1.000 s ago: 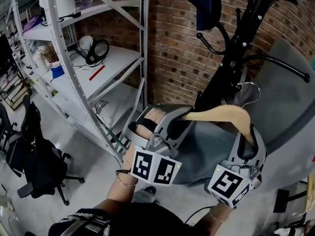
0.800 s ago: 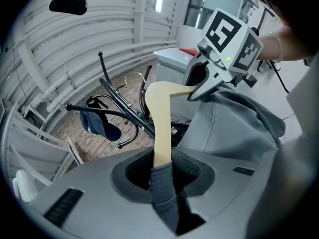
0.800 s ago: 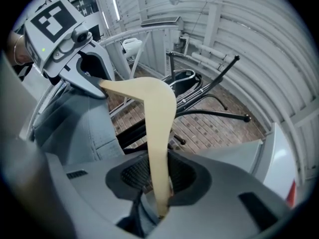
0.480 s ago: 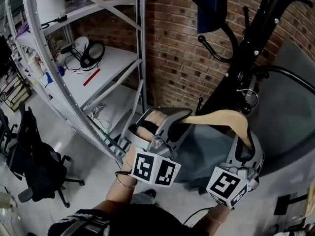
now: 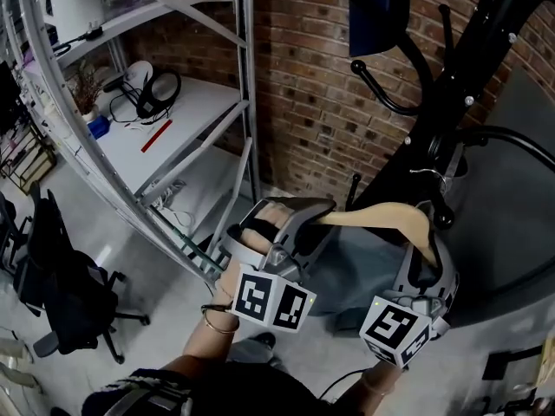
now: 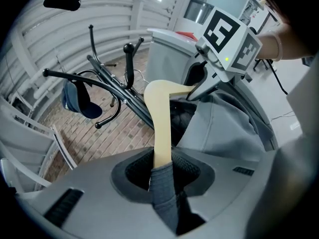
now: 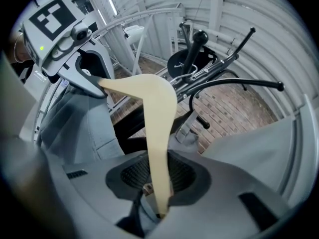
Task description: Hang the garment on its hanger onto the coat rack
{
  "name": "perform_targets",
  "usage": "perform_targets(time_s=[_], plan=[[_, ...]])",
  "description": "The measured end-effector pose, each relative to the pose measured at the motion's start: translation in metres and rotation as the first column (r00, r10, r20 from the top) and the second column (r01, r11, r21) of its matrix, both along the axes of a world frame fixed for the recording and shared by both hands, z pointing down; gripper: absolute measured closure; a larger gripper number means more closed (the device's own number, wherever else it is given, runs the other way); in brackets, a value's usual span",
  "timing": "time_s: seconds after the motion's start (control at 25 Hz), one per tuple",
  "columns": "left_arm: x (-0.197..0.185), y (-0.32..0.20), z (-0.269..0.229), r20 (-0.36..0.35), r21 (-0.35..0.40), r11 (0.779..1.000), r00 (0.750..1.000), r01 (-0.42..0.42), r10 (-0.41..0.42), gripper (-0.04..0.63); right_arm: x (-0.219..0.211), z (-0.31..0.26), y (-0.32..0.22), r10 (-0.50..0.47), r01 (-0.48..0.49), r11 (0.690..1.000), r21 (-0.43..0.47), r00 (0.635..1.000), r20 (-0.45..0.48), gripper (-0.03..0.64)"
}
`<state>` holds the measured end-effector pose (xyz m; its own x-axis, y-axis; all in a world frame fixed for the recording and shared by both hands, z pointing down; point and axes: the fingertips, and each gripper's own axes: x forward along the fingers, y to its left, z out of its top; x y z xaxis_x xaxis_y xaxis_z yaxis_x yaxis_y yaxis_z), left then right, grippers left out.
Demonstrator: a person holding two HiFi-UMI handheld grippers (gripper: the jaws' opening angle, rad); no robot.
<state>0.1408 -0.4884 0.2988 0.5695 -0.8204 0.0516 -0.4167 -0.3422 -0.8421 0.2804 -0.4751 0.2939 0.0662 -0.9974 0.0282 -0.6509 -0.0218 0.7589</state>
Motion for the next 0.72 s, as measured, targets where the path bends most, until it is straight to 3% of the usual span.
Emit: perform_targets(time_s=[0.32, 0.72], plan=[[-0.001, -0.009, 0.010, -0.018, -0.020, 1.000, 1.000, 0.009, -0.010, 0.500, 0.000, 0.009, -0.011, -0.015, 0.015, 1.000, -0.011, 1.000, 0.018, 0.515], [-0.003, 0.011, 0.004, -0.102, 0.008, 0.999, 0.994, -0.037, 0.037, 0.466, -0.001, 0.008, 0.004, -0.026, 0.026, 1.000, 0.004, 0.998, 0.050, 0.512]])
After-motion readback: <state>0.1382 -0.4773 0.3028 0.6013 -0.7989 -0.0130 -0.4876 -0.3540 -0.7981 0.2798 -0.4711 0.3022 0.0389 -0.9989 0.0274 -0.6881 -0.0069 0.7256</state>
